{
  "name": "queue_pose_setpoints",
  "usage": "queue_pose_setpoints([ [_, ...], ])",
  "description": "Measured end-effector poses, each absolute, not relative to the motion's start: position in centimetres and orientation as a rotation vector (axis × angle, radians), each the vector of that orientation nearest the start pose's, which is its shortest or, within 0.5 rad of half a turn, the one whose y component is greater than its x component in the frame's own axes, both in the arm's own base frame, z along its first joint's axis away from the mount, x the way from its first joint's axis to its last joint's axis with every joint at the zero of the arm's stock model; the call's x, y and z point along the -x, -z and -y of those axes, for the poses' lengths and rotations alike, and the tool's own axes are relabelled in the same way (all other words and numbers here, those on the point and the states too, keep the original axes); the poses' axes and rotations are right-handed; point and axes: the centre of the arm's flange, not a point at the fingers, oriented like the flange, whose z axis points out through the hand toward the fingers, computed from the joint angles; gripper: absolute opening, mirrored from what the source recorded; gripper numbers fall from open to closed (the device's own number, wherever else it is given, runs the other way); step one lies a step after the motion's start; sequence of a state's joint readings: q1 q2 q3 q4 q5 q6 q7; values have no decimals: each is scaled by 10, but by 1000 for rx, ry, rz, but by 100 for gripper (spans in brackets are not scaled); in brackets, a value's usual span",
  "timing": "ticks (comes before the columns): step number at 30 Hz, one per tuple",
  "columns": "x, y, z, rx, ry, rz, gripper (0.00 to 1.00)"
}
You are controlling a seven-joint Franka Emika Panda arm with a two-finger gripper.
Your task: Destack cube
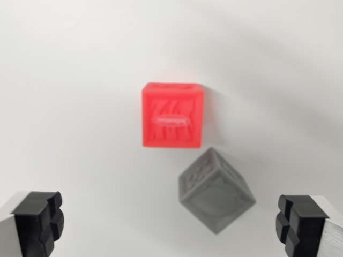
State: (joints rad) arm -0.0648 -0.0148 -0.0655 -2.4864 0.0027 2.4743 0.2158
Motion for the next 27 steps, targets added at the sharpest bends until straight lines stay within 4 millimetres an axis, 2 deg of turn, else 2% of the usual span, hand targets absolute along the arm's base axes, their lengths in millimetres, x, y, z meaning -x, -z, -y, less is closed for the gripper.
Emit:
queue_pose_setpoints([
  [10, -465, -335, 61, 3090, 4, -545, 100],
  [27, -466, -389, 62, 3089, 4, -546, 100],
])
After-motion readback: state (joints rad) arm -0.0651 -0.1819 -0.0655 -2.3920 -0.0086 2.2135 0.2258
